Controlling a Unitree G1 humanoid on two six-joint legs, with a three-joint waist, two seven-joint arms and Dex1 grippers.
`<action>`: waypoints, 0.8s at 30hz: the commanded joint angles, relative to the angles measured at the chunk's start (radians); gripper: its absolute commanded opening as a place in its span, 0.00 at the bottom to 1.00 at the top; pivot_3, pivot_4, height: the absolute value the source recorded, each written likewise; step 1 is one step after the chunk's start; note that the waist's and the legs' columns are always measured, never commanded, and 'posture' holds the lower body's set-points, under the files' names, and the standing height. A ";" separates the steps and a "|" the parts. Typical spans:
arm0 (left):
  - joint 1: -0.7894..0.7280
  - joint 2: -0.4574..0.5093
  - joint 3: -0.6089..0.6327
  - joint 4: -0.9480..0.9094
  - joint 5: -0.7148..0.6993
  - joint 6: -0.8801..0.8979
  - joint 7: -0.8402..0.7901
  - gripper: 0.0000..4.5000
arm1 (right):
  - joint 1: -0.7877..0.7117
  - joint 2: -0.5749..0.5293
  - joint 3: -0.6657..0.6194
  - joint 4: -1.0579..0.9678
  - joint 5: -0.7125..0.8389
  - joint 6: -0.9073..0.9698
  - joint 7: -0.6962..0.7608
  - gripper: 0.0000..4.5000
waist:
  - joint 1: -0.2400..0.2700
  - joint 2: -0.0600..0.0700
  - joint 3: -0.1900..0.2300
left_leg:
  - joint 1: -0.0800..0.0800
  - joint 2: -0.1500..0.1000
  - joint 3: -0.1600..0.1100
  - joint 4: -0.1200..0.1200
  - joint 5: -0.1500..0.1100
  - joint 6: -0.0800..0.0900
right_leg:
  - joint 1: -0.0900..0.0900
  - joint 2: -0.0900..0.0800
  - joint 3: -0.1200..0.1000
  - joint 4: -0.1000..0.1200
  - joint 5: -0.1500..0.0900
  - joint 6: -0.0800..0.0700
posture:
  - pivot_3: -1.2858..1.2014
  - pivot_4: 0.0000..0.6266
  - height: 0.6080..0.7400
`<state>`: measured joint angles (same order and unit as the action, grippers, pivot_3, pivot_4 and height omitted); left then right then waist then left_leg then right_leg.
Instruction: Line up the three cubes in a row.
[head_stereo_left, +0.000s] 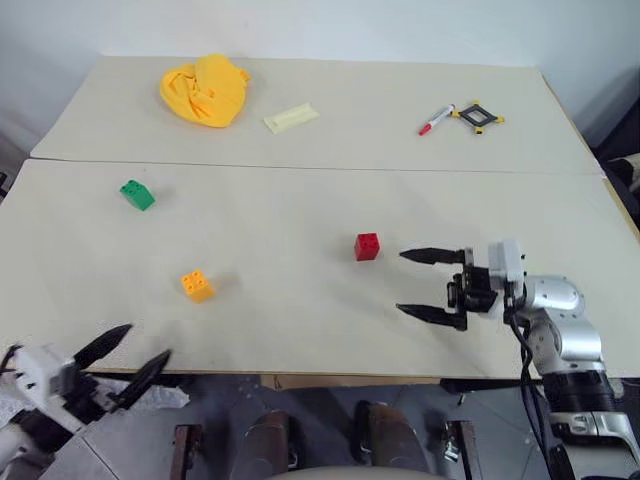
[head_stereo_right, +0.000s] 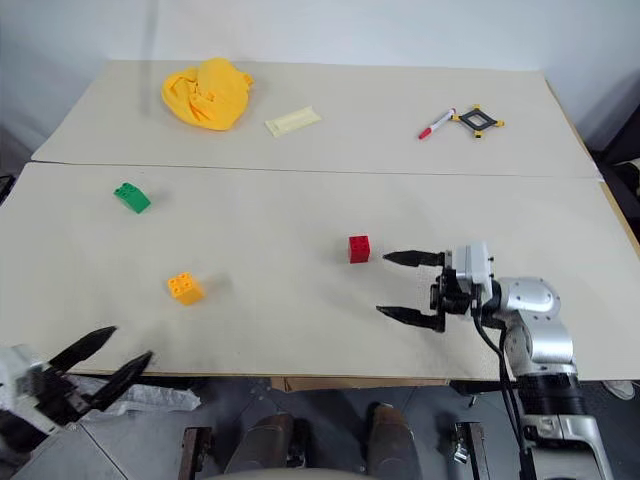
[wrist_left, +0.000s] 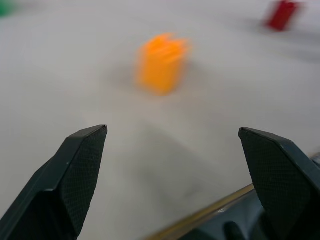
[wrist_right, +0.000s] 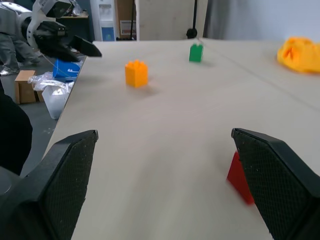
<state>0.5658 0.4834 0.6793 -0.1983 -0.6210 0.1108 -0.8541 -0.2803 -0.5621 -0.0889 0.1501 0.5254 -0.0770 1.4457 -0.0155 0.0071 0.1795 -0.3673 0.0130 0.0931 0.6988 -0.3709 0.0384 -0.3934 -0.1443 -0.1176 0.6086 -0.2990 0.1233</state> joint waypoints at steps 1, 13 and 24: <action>-0.017 0.004 0.092 0.122 -0.005 -0.072 0.005 1.00 | 0.002 -0.011 -0.064 0.026 -0.008 -0.093 -0.021 1.00 | -0.001 0.000 0.000 | 0.000 0.000 0.000 0.000 0.000 0.000 | 0.000 0.000 -0.001 0.000 0.000 0.000 | 0.52 0.24 1.00; -0.231 -0.046 0.144 0.159 -0.075 -0.024 0.252 1.00 | 0.051 0.031 -0.074 -0.089 0.038 -0.045 -0.145 1.00 | 0.011 -0.001 0.000 | 0.000 0.000 0.000 0.000 0.000 0.000 | 0.000 -0.003 0.000 0.001 0.000 0.000 | 0.52 0.24 1.00; -0.376 -0.130 0.056 0.085 0.060 -0.021 0.584 1.00 | 0.020 0.090 -0.069 -0.168 0.041 -0.039 -0.283 1.00 | 0.012 -0.003 -0.001 | 0.000 -0.002 0.001 0.000 -0.001 0.001 | 0.000 0.002 -0.005 0.002 0.000 0.001 | 0.52 0.24 1.00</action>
<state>0.1879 0.3486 0.7258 -0.0743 -0.5716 0.0995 -0.2863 -0.2591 -0.4704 -0.1470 0.0160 0.5602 -0.1021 1.1676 -0.0039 0.0045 0.1785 -0.3671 0.0107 0.0936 0.6988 -0.3714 0.0390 -0.3935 -0.1417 -0.1228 0.6107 -0.2987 0.1240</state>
